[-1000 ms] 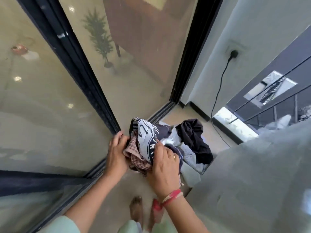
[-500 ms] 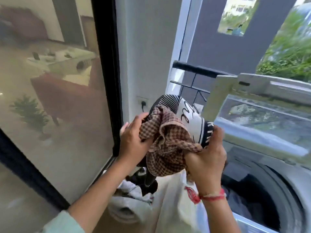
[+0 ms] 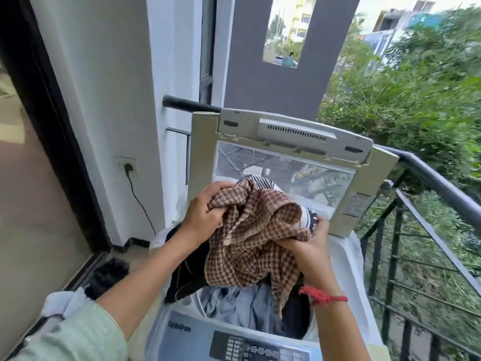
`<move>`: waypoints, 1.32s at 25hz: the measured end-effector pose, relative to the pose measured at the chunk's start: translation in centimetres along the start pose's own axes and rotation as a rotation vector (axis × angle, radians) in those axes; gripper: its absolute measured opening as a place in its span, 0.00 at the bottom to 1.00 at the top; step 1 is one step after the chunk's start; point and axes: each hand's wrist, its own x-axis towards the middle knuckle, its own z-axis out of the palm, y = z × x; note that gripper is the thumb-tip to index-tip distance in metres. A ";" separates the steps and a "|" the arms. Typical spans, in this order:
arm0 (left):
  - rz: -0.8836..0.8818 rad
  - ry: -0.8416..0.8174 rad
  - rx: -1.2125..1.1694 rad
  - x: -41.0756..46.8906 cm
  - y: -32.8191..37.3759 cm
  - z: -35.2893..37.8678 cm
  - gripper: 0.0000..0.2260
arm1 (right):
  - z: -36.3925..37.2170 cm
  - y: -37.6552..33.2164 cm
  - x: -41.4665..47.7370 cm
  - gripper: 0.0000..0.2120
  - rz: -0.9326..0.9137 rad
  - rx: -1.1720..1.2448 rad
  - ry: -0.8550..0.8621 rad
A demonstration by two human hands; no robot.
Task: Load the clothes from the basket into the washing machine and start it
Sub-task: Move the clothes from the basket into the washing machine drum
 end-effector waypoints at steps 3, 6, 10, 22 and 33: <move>-0.096 -0.050 -0.073 -0.6 -1.1 3.0 0.21 | -3.1 1.8 1.7 0.46 0.335 0.447 -0.300; -0.234 -0.076 -0.157 -2.3 -2.7 3.2 0.19 | -2.2 4.5 3.1 0.40 0.640 0.615 -0.324; -0.348 -0.093 -0.206 -4.8 -4.5 2.6 0.17 | 2.6 7.8 1.9 0.24 0.896 0.494 -0.359; 0.061 -0.130 0.288 -6.4 -6.0 3.6 0.14 | 3.1 9.9 5.2 0.32 0.649 0.465 -0.179; 0.025 0.338 -0.063 1.8 -2.0 2.7 0.08 | -11.2 2.7 9.3 0.25 0.242 0.286 0.226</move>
